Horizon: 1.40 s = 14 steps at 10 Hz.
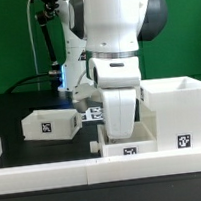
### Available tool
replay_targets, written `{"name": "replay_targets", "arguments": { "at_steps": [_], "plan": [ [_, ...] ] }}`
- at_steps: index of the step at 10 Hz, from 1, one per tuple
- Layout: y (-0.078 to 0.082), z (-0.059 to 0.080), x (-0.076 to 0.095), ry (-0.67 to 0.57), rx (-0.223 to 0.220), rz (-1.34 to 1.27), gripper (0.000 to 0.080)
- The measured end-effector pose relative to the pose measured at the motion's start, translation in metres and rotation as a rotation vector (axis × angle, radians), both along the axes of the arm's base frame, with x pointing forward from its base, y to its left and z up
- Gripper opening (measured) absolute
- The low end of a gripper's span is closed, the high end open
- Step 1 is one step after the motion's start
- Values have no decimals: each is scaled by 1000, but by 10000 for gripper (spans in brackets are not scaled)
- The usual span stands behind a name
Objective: Assemble drawer
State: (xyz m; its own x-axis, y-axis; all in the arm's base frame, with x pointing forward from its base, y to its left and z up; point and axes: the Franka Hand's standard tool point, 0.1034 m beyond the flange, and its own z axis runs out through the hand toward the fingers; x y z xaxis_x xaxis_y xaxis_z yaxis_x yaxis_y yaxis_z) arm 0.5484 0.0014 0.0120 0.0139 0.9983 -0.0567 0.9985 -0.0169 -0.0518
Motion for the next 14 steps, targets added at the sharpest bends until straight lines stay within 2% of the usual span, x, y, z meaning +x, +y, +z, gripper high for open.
{"name": "replay_targets", "arguments": {
  "at_steps": [6, 14],
  "plan": [
    [-3, 1, 0, -1, -5, 3, 41],
    [8, -1, -2, -22, -1, -35, 41]
  ]
}}
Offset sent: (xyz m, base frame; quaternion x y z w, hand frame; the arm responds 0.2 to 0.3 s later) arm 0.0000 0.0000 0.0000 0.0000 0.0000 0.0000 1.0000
